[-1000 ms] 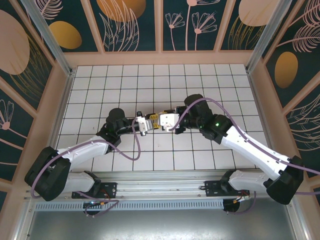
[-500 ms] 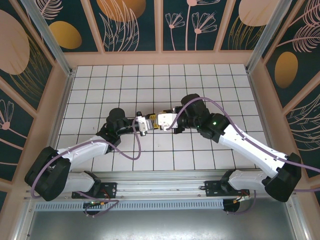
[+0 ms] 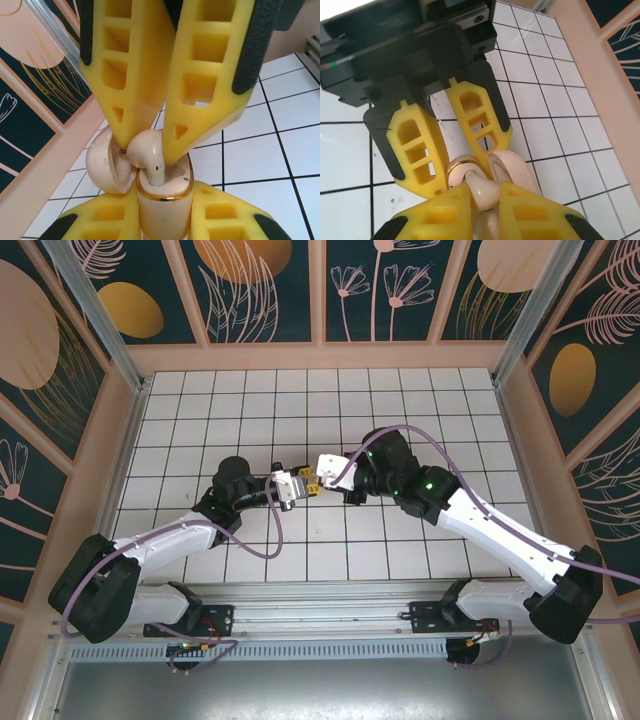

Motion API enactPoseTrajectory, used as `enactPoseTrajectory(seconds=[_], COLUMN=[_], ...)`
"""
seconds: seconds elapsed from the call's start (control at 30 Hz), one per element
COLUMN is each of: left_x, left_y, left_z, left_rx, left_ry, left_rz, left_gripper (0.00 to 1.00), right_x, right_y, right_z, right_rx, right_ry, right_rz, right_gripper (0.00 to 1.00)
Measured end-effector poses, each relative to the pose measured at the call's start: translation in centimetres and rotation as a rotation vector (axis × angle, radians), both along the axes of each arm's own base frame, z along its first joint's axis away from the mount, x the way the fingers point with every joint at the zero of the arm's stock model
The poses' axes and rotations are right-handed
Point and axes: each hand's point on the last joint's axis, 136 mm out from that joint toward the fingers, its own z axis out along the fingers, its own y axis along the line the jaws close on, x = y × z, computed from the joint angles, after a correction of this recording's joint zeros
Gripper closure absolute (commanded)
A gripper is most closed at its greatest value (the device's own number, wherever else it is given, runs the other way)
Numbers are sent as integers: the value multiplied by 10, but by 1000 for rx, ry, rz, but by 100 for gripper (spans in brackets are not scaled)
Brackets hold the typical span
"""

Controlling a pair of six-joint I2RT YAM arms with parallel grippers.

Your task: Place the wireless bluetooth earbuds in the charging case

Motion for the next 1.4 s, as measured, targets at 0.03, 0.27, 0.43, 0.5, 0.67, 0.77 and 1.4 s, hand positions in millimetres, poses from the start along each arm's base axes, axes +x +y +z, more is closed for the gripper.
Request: enactPoseTrajectory(seconds=[0.03, 0.27, 0.43, 0.5, 0.67, 0.77, 1.4], left_x=[0, 3, 5, 6, 7, 8, 3], left_y=[0, 2, 3, 4, 4, 5, 4], left_z=[0, 2, 3, 4, 5, 4, 30], left_rx=[-1, -6, -8, -10, -13, -13, -81], left_ry=[-1, 0, 1, 0, 1, 2, -77], left_rz=[2, 26, 41, 47, 55, 60, 38], left_gripper=[81, 82, 82, 82, 82, 82, 82], right_x=[0, 1, 2, 3, 4, 4, -30], right_y=[0, 2, 3, 3, 4, 5, 5], right_z=[0, 2, 2, 3, 3, 3, 45], right_rx=[9, 84, 135, 156, 207, 234, 412], right_ry=[14, 134, 207, 237, 305, 337, 366], right_rz=[-14, -133, -207, -236, -286, -309, -148], right_gripper=[84, 87, 90, 91, 91, 89, 62])
